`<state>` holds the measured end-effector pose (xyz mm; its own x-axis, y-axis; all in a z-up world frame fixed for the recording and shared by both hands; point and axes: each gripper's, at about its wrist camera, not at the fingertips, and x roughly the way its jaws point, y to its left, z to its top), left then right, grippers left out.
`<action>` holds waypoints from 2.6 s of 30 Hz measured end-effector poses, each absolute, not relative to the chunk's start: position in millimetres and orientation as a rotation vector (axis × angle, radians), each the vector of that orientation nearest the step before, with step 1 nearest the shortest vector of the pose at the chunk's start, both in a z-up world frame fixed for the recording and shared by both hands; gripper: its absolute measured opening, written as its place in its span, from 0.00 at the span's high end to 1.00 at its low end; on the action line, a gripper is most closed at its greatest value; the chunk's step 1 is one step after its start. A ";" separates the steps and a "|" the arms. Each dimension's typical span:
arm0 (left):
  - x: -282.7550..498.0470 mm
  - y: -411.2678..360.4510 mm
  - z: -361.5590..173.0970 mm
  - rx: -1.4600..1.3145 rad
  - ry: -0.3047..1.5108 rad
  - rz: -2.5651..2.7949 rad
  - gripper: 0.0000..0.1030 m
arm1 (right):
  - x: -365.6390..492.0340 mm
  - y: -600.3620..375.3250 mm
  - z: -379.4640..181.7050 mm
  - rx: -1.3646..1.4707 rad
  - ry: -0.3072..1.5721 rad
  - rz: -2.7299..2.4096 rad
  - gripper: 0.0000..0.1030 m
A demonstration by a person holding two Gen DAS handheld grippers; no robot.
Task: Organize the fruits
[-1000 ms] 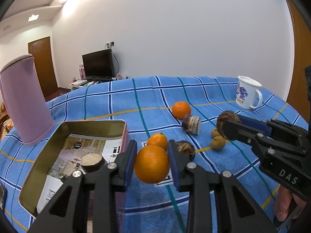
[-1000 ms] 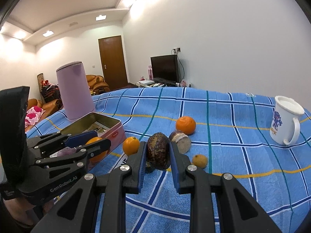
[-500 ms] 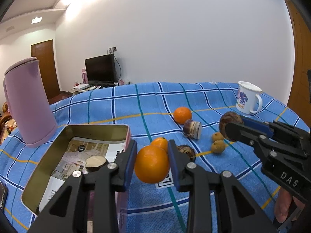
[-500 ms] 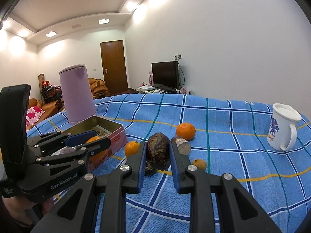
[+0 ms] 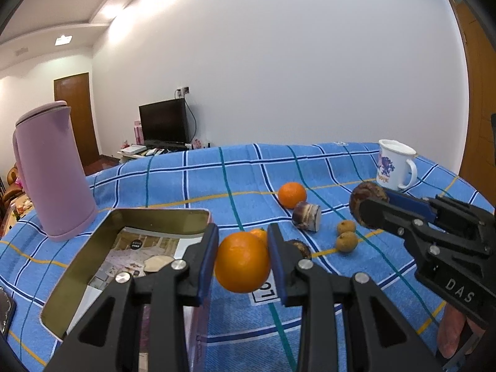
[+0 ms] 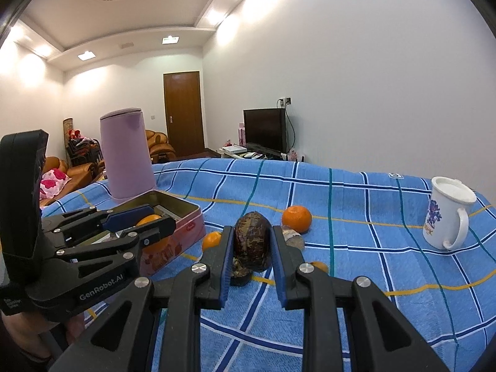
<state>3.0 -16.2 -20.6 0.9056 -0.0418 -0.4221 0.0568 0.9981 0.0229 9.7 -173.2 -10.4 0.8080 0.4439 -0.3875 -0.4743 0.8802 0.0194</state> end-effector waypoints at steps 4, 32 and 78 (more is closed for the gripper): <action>-1.7 -17.4 -18.7 0.044 0.409 -0.044 0.67 | 5.3 -169.5 -9.3 -0.097 0.375 0.498 0.76; 0.7 -3.6 -19.4 0.009 0.425 -0.035 0.67 | 14.1 -140.8 -14.3 -0.165 0.407 0.511 0.76; -2.2 71.1 -27.3 -0.034 0.486 0.100 0.67 | 22.8 -49.5 -13.0 -0.219 0.428 0.674 0.76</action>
